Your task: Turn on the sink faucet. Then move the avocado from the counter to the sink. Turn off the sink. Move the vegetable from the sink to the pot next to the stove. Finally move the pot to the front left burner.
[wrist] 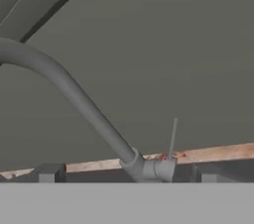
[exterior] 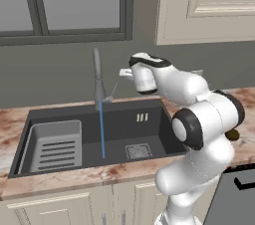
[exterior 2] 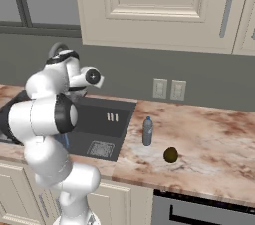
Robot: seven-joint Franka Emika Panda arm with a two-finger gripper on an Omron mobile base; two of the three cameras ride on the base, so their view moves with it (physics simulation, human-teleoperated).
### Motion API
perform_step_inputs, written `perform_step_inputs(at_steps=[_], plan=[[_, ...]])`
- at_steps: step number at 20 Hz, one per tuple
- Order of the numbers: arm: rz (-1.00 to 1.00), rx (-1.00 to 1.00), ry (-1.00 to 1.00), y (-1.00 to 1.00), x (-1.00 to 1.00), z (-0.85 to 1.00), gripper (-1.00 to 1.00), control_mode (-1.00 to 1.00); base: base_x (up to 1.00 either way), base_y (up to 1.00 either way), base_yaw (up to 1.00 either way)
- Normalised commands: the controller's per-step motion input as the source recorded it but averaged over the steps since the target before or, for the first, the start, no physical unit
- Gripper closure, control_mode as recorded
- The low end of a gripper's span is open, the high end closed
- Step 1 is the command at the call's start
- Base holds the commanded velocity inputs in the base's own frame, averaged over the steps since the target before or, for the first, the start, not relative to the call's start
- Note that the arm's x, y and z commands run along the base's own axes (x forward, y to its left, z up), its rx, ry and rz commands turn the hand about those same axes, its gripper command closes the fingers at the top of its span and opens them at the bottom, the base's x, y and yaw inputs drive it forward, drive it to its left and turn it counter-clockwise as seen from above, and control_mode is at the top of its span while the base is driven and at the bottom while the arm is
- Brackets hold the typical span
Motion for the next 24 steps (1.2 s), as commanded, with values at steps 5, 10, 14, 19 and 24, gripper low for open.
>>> perform_step_inputs(at_steps=[5,10,14,19,24], plan=[[0.0,0.0,0.03,-0.25,-1.0,0.15,-1.0,-1.0,0.0,0.0,0.0],[-0.03,0.0,0.17,-0.27,-1.0,0.11,-1.0,-1.0,0.0,0.0,0.0],[-0.06,0.0,0.23,-0.27,-0.97,0.27,-1.0,-1.0,0.0,0.0,0.0],[-0.08,0.0,0.29,-0.32,-0.87,0.33,-1.0,-1.0,0.0,0.0,0.0],[-0.07,0.0,0.36,-0.34,-0.7,0.38,-1.0,-1.0,0.0,0.0,0.0]])
